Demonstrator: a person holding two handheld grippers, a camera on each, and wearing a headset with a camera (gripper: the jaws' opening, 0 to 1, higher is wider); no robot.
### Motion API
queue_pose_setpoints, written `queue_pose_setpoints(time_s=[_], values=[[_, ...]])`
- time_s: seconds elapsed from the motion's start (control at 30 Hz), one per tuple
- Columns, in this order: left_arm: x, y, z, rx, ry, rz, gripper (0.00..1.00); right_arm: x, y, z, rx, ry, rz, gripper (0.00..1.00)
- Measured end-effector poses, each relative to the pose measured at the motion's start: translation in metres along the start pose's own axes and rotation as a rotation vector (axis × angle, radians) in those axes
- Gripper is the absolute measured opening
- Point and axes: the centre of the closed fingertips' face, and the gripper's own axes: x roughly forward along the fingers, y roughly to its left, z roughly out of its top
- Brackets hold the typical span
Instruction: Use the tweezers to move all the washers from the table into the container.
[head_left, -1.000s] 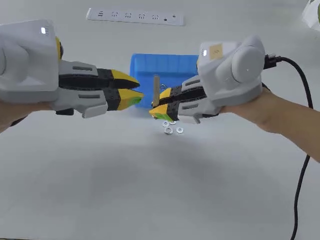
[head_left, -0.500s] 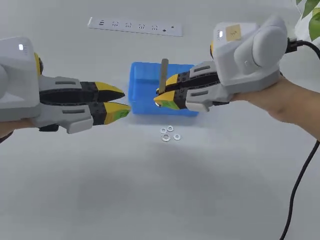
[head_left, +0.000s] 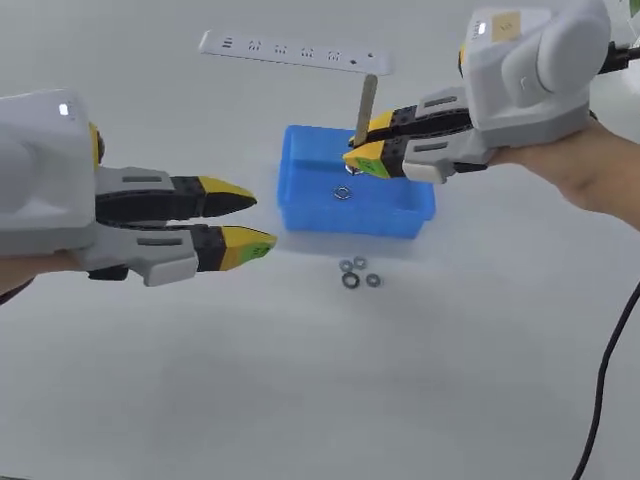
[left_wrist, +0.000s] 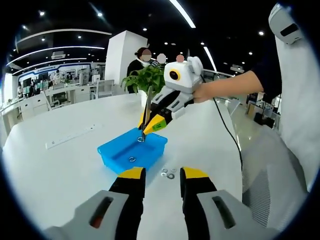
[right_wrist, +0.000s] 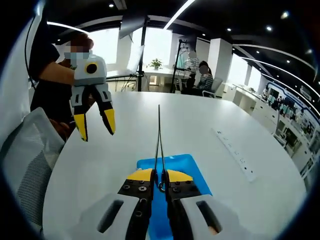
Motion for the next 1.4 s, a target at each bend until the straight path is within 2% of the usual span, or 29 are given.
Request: queue_pose_setpoints(time_s=[0.1, 0.17, 0.33, 0.47, 0.53, 0.77, 0.97, 1.3, 1.4], values=[[-0.003, 0.006, -0.001, -0.011, -0.003, 0.020, 0.38, 0.009, -0.006, -0.012, 0.010, 0.017, -0.003, 0.09], [-0.007, 0.003, -0.004, -0.009, 0.009, 0.026, 0.44, 0.013, -0.010, -0.016, 0.020, 0.014, -0.006, 0.09], [-0.017, 0.009, -0.015, -0.025, 0.048, 0.065, 0.56, 0.025, -0.016, -0.030, 0.035, 0.030, -0.009, 0.09], [-0.018, 0.011, -0.022, -0.040, 0.083, 0.084, 0.62, 0.031, -0.018, -0.038, 0.038, 0.037, -0.014, 0.09], [-0.017, 0.012, -0.027, -0.014, 0.110, 0.104, 0.66, 0.032, -0.018, -0.039, 0.034, 0.036, -0.014, 0.09], [-0.017, 0.014, -0.027, -0.024, 0.099, 0.121, 0.67, 0.038, -0.017, -0.045, 0.045, 0.035, -0.003, 0.09], [-0.018, 0.015, -0.021, -0.044, 0.072, 0.141, 0.65, 0.040, -0.012, -0.053, 0.061, 0.046, 0.008, 0.10], [-0.016, 0.011, -0.023, -0.060, 0.075, 0.119, 0.65, 0.038, -0.011, -0.050, 0.077, 0.036, -0.001, 0.10], [-0.014, 0.009, -0.020, -0.064, 0.061, 0.109, 0.65, 0.036, -0.012, -0.048, 0.078, 0.031, -0.011, 0.10]])
